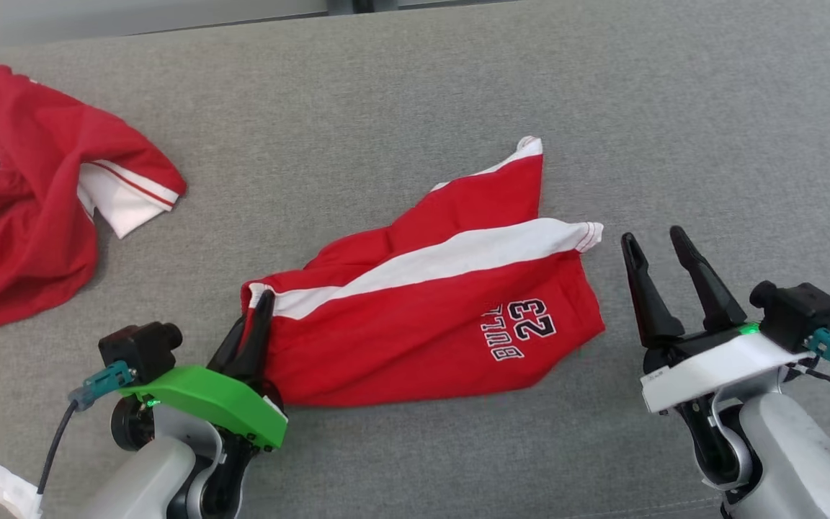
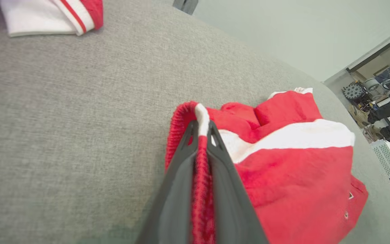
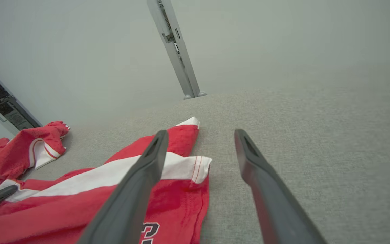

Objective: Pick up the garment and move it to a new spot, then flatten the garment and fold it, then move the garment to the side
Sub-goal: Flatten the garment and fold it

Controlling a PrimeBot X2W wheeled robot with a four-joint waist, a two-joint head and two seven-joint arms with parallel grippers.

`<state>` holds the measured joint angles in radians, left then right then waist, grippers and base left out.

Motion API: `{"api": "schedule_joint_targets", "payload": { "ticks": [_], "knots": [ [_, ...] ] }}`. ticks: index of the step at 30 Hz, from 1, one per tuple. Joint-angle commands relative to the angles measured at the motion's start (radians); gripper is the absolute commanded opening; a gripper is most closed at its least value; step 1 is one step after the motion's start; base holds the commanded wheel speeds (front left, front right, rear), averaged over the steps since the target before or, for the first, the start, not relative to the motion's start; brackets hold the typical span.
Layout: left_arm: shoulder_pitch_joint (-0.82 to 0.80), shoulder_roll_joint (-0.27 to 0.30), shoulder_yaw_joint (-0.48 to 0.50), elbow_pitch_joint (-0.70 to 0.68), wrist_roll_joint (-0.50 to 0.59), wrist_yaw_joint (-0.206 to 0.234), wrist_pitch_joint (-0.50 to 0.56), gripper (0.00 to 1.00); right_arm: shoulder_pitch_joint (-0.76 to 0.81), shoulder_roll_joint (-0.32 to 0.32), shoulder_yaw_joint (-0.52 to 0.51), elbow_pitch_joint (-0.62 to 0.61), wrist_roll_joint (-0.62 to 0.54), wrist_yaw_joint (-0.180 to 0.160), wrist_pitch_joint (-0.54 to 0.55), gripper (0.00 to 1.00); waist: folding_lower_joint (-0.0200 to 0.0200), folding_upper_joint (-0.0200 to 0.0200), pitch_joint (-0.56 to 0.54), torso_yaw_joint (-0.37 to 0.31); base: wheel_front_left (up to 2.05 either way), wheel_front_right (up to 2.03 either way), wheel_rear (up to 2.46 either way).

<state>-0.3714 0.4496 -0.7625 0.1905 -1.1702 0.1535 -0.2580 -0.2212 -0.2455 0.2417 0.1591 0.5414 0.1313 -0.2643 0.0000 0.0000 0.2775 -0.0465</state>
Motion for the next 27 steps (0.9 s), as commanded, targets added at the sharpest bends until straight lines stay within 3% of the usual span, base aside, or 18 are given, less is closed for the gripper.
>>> {"api": "schedule_joint_targets", "payload": {
  "ticks": [1, 5, 9, 17, 18, 19, 24, 27],
  "knots": [
    [0.009, -0.003, 0.014, 0.013, 0.01, -0.009, -0.006, 0.0, -0.021, -0.041, 0.058, 0.031, 0.082, -0.001, 0.0, 1.0, 0.0, 0.0, 0.023, 0.047, 0.0, 0.0, 0.0],
    [-0.009, -0.024, 0.042, 0.046, 0.025, -0.026, -0.007, 0.0, -0.091, -0.152, 0.196, 0.069, 0.294, -0.001, 0.0, 1.0, 0.0, 0.0, 0.037, 0.072, 0.0, 0.0, 0.0],
    [-0.018, -0.042, 0.061, 0.074, 0.039, -0.044, -0.008, 0.0, -0.139, -0.211, 0.283, 0.064, 0.44, -0.001, 0.0, 1.0, 0.0, 0.0, 0.048, 0.082, 0.0, 0.0, 0.0],
    [-0.041, -0.073, 0.078, 0.116, 0.068, -0.07, -0.008, 0.0, -0.226, -0.234, 0.407, 0.106, 0.612, -0.001, 0.0, 1.0, 0.0, 0.0, 0.069, 0.09, 0.0, 0.0, 0.0],
    [-0.043, -0.074, 0.079, 0.118, 0.071, -0.071, -0.009, 0.0, -0.236, -0.234, 0.421, 0.106, 0.622, -0.001, 0.0, 0.63, 0.0, 0.0, 0.072, 0.09, 0.0, 0.0, 0.0],
    [-0.046, -0.074, 0.08, 0.12, 0.072, -0.073, -0.009, 0.0, -0.249, -0.234, 0.432, 0.101, 0.638, -0.001, 0.0, 0.0, 0.0, 0.0, 0.077, 0.091, 0.0, 0.0, 0.0],
    [-0.064, -0.076, 0.089, 0.119, 0.07, -0.079, -0.008, 0.0, -0.287, -0.257, 0.463, 0.068, 0.674, -0.001, 0.0, 0.0, 0.0, 0.0, 0.095, 0.091, 0.0, 0.0, 0.0],
    [-0.082, -0.078, 0.113, 0.086, 0.047, -0.104, -0.008, 0.0, -0.307, -0.266, 0.401, 0.028, 0.657, -0.001, 0.0, 0.0, 0.0, 0.0, 0.108, 0.082, 0.0, 0.0, 0.0]
  ]
}}
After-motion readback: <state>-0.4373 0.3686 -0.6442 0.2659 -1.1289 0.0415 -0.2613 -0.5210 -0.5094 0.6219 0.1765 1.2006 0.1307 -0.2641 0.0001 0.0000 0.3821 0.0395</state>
